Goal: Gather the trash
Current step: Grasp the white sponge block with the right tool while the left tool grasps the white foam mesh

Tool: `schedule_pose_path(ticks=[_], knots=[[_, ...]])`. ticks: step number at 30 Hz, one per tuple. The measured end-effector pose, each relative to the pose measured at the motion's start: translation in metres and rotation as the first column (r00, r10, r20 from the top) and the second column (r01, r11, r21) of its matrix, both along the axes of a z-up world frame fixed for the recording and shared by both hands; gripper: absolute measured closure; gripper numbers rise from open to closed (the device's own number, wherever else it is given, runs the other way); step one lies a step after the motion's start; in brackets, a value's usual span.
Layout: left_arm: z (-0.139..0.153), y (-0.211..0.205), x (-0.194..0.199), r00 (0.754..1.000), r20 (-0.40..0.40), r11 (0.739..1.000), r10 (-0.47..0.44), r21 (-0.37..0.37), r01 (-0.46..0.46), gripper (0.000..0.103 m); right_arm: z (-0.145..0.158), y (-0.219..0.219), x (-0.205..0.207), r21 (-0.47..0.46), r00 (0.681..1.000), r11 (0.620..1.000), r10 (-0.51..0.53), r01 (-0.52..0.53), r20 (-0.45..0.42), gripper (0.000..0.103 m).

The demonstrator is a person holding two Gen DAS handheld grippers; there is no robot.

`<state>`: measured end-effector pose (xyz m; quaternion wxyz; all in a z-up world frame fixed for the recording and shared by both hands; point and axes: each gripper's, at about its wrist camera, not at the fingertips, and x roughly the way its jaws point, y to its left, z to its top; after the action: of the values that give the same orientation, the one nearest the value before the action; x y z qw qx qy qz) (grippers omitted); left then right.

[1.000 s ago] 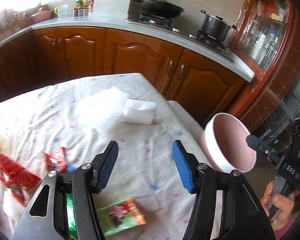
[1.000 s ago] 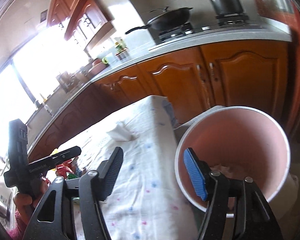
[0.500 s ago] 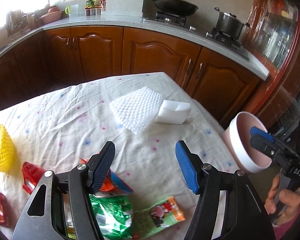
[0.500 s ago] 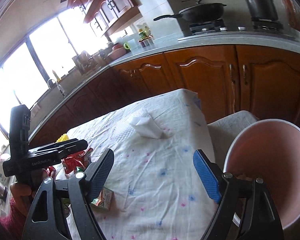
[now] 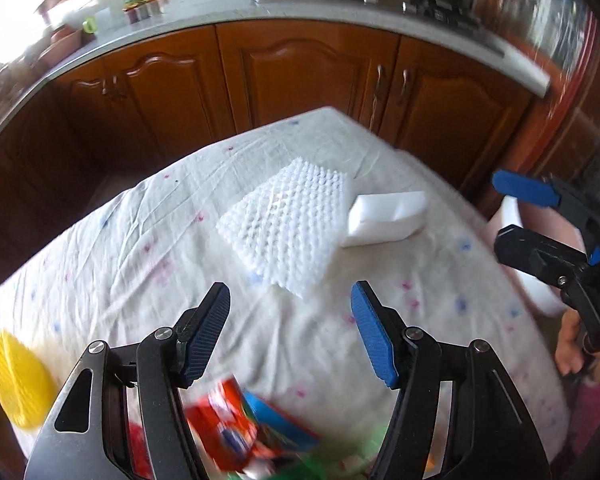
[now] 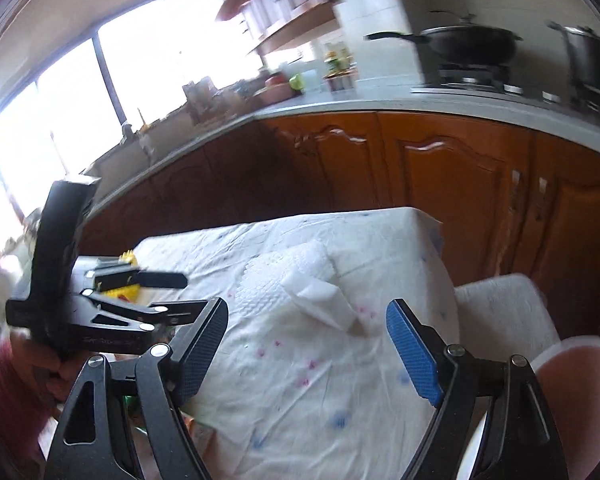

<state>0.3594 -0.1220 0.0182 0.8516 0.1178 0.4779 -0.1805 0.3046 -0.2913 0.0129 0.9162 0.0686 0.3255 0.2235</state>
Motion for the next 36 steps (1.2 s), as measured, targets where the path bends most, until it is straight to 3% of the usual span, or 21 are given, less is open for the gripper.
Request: schedule_pose_path(ticks=[9, 11, 13, 14, 15, 16, 21, 29, 32, 33, 34, 36], knots=[[-0.033, -0.015, 0.040, 0.998, -0.057, 0.994, -0.034, 0.098, 0.040, 0.040, -0.039, 0.020, 0.061, -0.069, 0.990, 0.993, 0.089, -0.096, -0.106, 0.021], [-0.041, -0.020, 0.044, 0.997, -0.068, 0.993, -0.039, 0.106, 0.046, 0.047, -0.046, 0.023, 0.067, -0.078, 0.989, 0.991, 0.096, -0.105, -0.116, 0.028], [-0.049, -0.023, 0.047, 0.994, -0.100, 0.994, -0.048, 0.097, 0.057, 0.079, -0.052, 0.023, 0.072, -0.087, 0.988, 0.991, 0.092, -0.104, -0.125, 0.052], [-0.051, -0.023, 0.047, 0.993, -0.108, 0.994, -0.053, 0.085, 0.063, 0.083, -0.055, 0.024, 0.074, -0.091, 0.988, 0.991, 0.084, -0.096, -0.130, 0.068], [-0.049, -0.024, 0.047, 0.993, -0.100, 0.995, -0.058, 0.079, 0.066, 0.089, -0.057, 0.024, 0.075, -0.089, 0.988, 0.992, 0.074, -0.086, -0.133, 0.068], [-0.046, -0.024, 0.045, 0.994, -0.088, 0.994, -0.065, 0.082, 0.073, 0.102, -0.056, 0.023, 0.075, -0.083, 0.989, 0.993, 0.073, -0.084, -0.132, 0.068], [-0.039, -0.026, 0.035, 0.994, -0.060, 0.990, -0.093, 0.097, 0.098, 0.103, -0.051, 0.017, 0.056, -0.071, 0.994, 0.996, 0.044, -0.051, -0.095, 0.071], [-0.004, -0.025, 0.007, 0.992, 0.017, 0.989, -0.128, 0.076, 0.127, 0.103, -0.032, -0.016, 0.015, 0.035, 0.994, 0.997, -0.065, 0.068, -0.091, 0.071], [0.000, -0.028, 0.009, 0.993, 0.013, 0.990, -0.117, 0.079, 0.116, 0.098, -0.024, -0.024, 0.002, 0.067, 0.994, 0.995, -0.074, 0.079, -0.082, 0.071], [-0.001, -0.030, 0.010, 0.995, 0.005, 0.991, -0.103, 0.084, 0.102, 0.079, -0.021, -0.026, -0.003, 0.075, 0.992, 0.993, -0.090, 0.096, -0.085, 0.071], [-0.003, -0.034, 0.014, 0.996, -0.003, 0.993, -0.093, 0.077, 0.092, 0.050, -0.018, -0.028, -0.008, 0.084, 0.991, 0.991, -0.102, 0.109, -0.081, 0.071], [-0.006, -0.042, 0.021, 0.997, 0.022, 0.994, -0.076, 0.084, 0.074, 0.034, -0.011, -0.035, -0.019, 0.114, 0.991, 0.985, -0.122, 0.129, -0.062, 0.071]])
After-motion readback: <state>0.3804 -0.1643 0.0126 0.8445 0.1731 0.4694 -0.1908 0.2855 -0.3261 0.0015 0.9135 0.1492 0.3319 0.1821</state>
